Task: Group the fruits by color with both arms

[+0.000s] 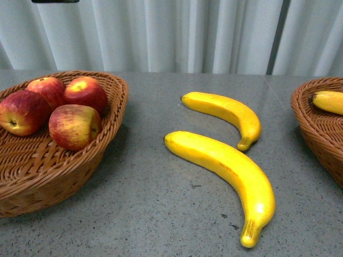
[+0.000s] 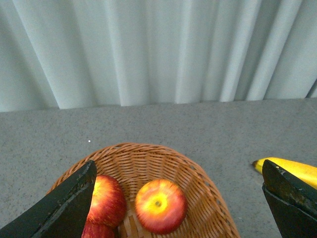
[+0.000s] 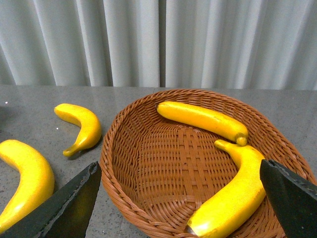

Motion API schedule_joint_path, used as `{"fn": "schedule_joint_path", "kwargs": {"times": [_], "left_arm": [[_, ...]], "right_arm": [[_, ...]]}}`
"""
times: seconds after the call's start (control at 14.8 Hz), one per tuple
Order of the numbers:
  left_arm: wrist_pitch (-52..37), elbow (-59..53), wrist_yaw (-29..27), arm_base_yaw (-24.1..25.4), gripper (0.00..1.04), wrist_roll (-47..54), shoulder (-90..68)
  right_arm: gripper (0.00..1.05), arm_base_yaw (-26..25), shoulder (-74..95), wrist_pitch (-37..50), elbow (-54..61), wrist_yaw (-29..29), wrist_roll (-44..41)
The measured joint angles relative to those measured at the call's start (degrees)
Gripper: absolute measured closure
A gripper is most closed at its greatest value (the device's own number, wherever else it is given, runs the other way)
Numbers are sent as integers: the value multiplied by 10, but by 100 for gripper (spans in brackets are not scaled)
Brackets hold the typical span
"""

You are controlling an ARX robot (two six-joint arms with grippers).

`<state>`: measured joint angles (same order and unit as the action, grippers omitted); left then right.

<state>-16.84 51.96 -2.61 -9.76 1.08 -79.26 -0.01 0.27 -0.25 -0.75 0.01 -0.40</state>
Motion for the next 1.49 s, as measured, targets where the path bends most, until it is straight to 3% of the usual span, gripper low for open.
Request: {"fn": "schedule_joint_path", "kwargs": {"times": [0.27, 0.34, 0.41, 0.47, 0.61, 0.88, 1.15, 1.49], "left_arm": [[-13, -68, -9, -32, 7, 29, 98], [-52, -84, -30, -33, 10, 31, 113], [-104, -123, -74, -29, 20, 16, 138], [-141, -186, -77, -10, 33, 4, 173], [-194, -285, -59, 22, 56, -5, 201], [-208, -384, -26, 47, 104, -8, 287], [-184, -442, 20, 100, 103, -9, 359], [-126, -484, 25, 97, 103, -9, 458]], "right_arm": [[7, 0, 0, 0, 0, 0, 0], [7, 0, 0, 0, 0, 0, 0], [7, 0, 0, 0, 0, 0, 0], [7, 0, 0, 0, 0, 0, 0], [7, 0, 0, 0, 0, 0, 0], [7, 0, 0, 0, 0, 0, 0], [7, 0, 0, 0, 0, 0, 0], [7, 0, 0, 0, 0, 0, 0]]}}
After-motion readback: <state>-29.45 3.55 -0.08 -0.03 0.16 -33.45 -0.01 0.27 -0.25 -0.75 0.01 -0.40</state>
